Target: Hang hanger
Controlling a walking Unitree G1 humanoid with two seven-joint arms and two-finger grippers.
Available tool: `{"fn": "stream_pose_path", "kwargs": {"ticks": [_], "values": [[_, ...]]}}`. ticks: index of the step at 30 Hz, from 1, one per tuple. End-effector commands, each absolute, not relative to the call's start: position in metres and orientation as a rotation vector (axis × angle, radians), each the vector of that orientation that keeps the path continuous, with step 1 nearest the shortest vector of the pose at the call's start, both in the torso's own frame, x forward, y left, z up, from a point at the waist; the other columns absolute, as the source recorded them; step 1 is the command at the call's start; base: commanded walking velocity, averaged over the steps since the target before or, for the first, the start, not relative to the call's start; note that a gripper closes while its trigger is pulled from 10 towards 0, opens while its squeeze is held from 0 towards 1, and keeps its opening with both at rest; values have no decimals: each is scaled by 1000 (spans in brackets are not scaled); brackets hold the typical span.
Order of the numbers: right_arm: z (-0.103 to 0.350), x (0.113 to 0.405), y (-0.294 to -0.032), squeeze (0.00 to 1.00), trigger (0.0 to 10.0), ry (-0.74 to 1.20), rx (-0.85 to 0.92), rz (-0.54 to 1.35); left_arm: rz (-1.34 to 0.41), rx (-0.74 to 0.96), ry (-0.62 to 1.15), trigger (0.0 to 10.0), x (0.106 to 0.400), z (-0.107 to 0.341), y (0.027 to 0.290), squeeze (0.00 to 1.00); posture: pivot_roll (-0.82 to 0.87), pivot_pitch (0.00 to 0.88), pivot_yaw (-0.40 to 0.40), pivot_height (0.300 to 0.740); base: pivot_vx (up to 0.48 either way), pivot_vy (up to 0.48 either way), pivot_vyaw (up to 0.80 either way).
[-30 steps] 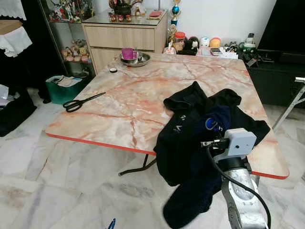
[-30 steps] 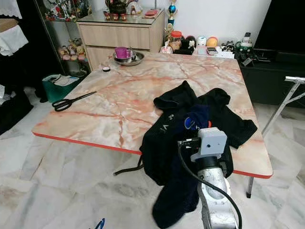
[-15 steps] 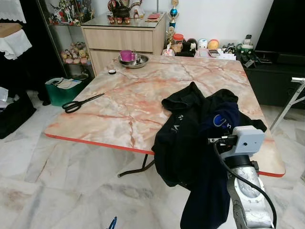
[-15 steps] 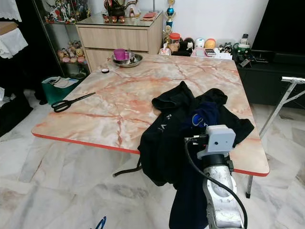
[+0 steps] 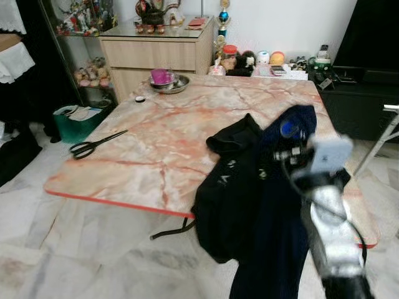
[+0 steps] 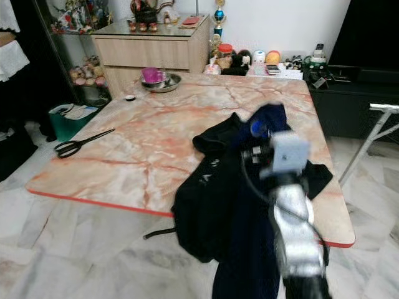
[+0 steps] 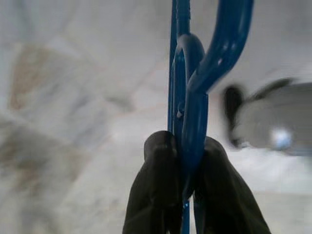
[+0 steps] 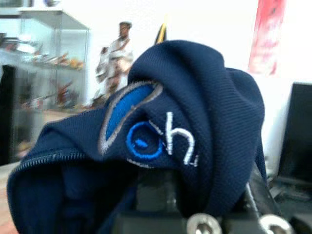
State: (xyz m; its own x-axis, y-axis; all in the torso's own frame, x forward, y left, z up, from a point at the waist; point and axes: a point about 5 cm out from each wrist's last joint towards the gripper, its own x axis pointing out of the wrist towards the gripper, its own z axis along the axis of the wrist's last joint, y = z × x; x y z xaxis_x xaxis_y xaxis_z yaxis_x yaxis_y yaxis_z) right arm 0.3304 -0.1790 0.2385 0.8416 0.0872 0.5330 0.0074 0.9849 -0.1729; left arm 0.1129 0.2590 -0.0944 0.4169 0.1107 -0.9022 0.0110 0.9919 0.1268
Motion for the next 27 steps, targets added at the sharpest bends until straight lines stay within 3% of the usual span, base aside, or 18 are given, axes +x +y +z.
{"fn": "stream_pose_path", "kwargs": {"ticks": [1, 10, 14, 16, 23, 24, 27], "values": [[263, 343, -175, 0, 10000, -613, -142, 43, 72, 124, 1161, 10000, 104, -95, 265, 0, 102, 0, 16, 740, 352, 0, 0], [322, 382, -170, 0, 10000, -628, -178, 65, 70, 113, 1162, 10000, 103, -94, 267, 0, 92, 0, 9, 740, 351, 0, 0], [320, 390, -169, 0, 10000, -575, -198, 53, 64, 112, 1159, 10000, 107, -96, 259, 0, 93, 0, 4, 740, 349, 0, 0], [282, 394, -173, 0, 10000, -417, -214, 19, 38, 102, 1160, 10000, 109, -101, 241, 0, 103, 7, -1, 740, 131, 0, 0], [205, 369, -182, 0, 10000, -219, -191, -10, 0, 86, 1166, 10000, 113, -107, 210, 0, 90, 26, -2, 740, 0, 0, 0], [186, 356, -183, 1000, 10000, -175, -142, -20, -9, 83, 1166, 10000, 115, -108, 202, 0, 87, 28, -2, 740, 0, 0, 0], [164, 338, -182, 1000, 10000, -130, -146, -31, -24, 86, 1168, 10000, 117, -109, 194, 0, 85, 34, -3, 740, 0, 0, 0]]}}
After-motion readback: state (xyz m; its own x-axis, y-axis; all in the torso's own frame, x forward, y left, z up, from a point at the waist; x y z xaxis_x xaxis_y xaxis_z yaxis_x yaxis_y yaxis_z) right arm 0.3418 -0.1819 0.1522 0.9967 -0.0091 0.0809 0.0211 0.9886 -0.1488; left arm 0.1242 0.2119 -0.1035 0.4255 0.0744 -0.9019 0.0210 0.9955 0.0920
